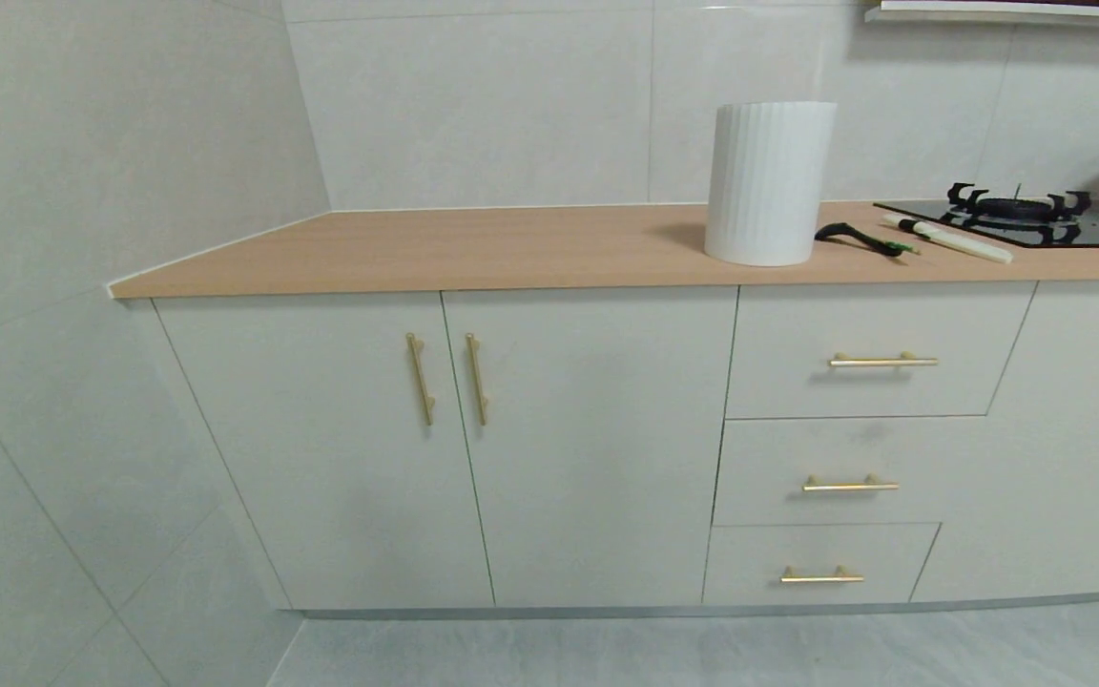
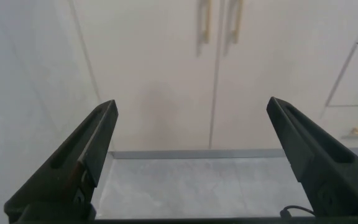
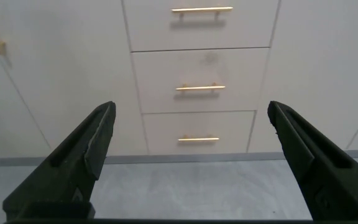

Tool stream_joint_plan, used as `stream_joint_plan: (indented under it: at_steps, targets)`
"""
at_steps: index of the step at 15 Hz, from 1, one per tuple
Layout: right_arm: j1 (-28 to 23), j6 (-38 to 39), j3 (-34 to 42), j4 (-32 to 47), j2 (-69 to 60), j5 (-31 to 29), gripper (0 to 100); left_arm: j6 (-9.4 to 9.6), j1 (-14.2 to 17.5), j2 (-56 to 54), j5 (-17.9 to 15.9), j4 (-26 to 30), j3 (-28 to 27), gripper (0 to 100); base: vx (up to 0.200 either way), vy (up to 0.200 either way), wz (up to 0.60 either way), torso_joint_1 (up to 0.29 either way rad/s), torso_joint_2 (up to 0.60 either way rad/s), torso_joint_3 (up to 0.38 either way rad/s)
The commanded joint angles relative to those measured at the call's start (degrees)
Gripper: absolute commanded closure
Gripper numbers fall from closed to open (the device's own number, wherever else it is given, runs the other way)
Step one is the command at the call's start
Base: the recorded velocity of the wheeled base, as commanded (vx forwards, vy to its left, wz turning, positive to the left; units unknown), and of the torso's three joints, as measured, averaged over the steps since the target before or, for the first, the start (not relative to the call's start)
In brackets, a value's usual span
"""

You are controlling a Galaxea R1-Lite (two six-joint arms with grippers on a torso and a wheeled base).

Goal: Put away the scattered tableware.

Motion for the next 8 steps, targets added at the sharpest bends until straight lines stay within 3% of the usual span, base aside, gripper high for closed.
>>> stream_joint_plan:
  at_steps: [1, 5, 8]
  targets:
    - [0.00, -0.03, -0.01, -0.09, 0.09, -0.02, 0, 0.00, 0.01, 0.05, 0.00, 0.02, 0.00, 0, 0.000, -0.200, 0.00, 0.002, 0.01, 0.002]
    - [0.00, 0.06, -0.01, 0.00, 0.09, -0.02, 0, 0.00, 0.01, 0.05, 0.00, 0.02, 0.00, 0, 0.000, -0.200, 0.00, 0.004, 0.00, -0.001]
    - [0.00, 0.06, -0.01, -0.09, 0.09, -0.02, 0, -0.18, 0.01, 0.05, 0.00, 0.02, 0.00, 0, 0.000, 0.000, 0.00, 0.000, 0.00, 0.000]
